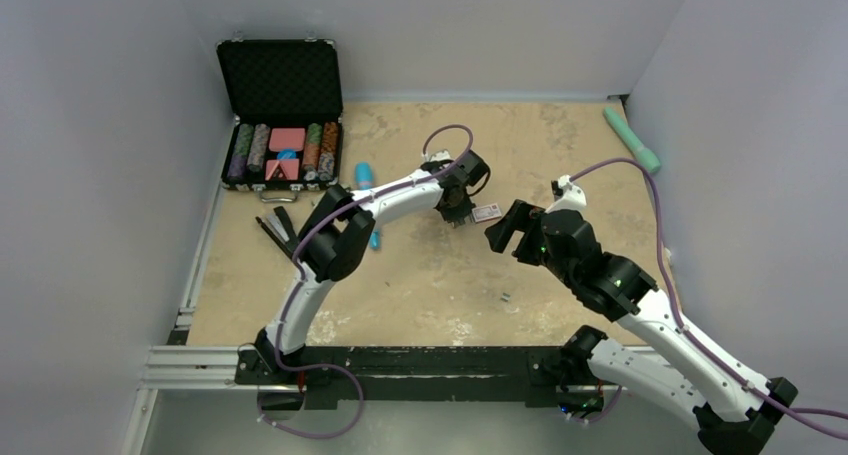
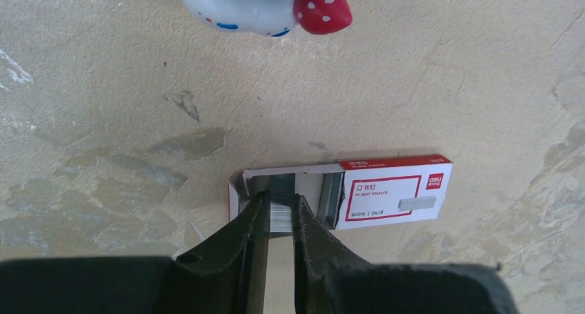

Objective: Unload the staples from the stapler

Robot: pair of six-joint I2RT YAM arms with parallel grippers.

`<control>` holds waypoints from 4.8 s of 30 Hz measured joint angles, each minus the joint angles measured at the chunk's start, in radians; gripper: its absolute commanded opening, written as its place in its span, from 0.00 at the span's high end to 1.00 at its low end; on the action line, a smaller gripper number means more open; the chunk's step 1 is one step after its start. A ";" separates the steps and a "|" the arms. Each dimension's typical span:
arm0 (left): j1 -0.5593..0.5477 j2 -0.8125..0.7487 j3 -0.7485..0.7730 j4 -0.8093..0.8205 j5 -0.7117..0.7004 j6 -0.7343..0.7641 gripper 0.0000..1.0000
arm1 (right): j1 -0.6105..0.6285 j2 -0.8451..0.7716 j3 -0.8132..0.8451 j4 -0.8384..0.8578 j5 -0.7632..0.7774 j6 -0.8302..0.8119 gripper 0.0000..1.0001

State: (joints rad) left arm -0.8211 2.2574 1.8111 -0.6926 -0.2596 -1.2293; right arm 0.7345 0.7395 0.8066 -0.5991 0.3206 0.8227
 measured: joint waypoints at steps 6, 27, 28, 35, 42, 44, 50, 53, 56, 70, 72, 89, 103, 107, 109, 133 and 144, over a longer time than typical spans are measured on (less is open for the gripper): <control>0.000 0.008 0.024 -0.006 -0.011 0.018 0.78 | 0.000 0.001 0.000 0.000 0.000 -0.005 0.08; -0.018 -0.005 -0.003 0.021 -0.027 0.108 0.58 | 0.000 0.014 0.011 -0.008 0.002 -0.010 0.05; -0.019 -0.015 -0.013 0.021 -0.031 0.116 0.56 | 0.000 0.014 0.018 -0.013 0.005 -0.005 0.05; -0.025 -0.175 -0.072 0.037 -0.033 0.208 0.42 | 0.000 0.028 0.089 -0.055 0.066 0.050 0.01; -0.027 -0.451 -0.309 0.193 0.053 0.468 0.37 | 0.000 0.021 0.224 -0.116 0.119 0.069 0.01; -0.029 -0.511 -0.384 0.232 0.106 0.580 0.37 | 0.000 0.018 0.267 -0.114 0.118 0.048 0.01; -0.035 -0.551 -0.454 0.251 0.336 0.896 0.30 | 0.000 -0.010 0.319 -0.014 0.001 -0.105 0.04; -0.050 -0.550 -0.454 0.252 0.438 1.044 0.32 | 0.000 0.001 0.368 -0.022 -0.044 -0.161 0.04; -0.079 -0.529 -0.428 0.224 0.505 1.166 0.36 | 0.000 0.034 0.444 -0.064 -0.026 -0.171 0.04; -0.247 -0.290 -0.225 0.088 0.736 1.625 0.33 | 0.000 -0.199 0.485 -0.007 -0.063 -0.267 0.05; -0.253 -0.258 -0.200 0.072 0.750 1.663 0.33 | 0.000 -0.199 0.507 0.019 -0.071 -0.284 0.05; -0.333 -0.053 -0.040 0.016 0.693 1.805 0.41 | 0.000 -0.199 0.510 0.051 -0.090 -0.320 0.05; -0.338 -0.047 -0.054 0.054 0.659 1.843 0.52 | 0.000 -0.212 0.445 0.063 -0.133 -0.317 0.05; -0.338 -0.047 -0.075 0.056 0.643 1.853 0.52 | 0.000 -0.212 0.437 0.071 -0.134 -0.312 0.05; -0.338 -0.046 -0.081 0.056 0.639 1.855 0.52 | 0.000 -0.212 0.432 0.073 -0.134 -0.310 0.05; -0.339 -0.029 -0.091 0.089 0.633 1.861 0.56 | 0.000 -0.217 0.416 0.091 -0.138 -0.301 0.05; -0.339 -0.029 -0.091 0.097 0.622 1.852 0.64 | 0.000 -0.219 0.415 0.091 -0.138 -0.301 0.05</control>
State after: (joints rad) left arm -1.1603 2.2284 1.7199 -0.5961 0.3626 0.6231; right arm 0.7345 0.5201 1.2213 -0.5079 0.1829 0.5220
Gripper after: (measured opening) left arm 0.374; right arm 0.948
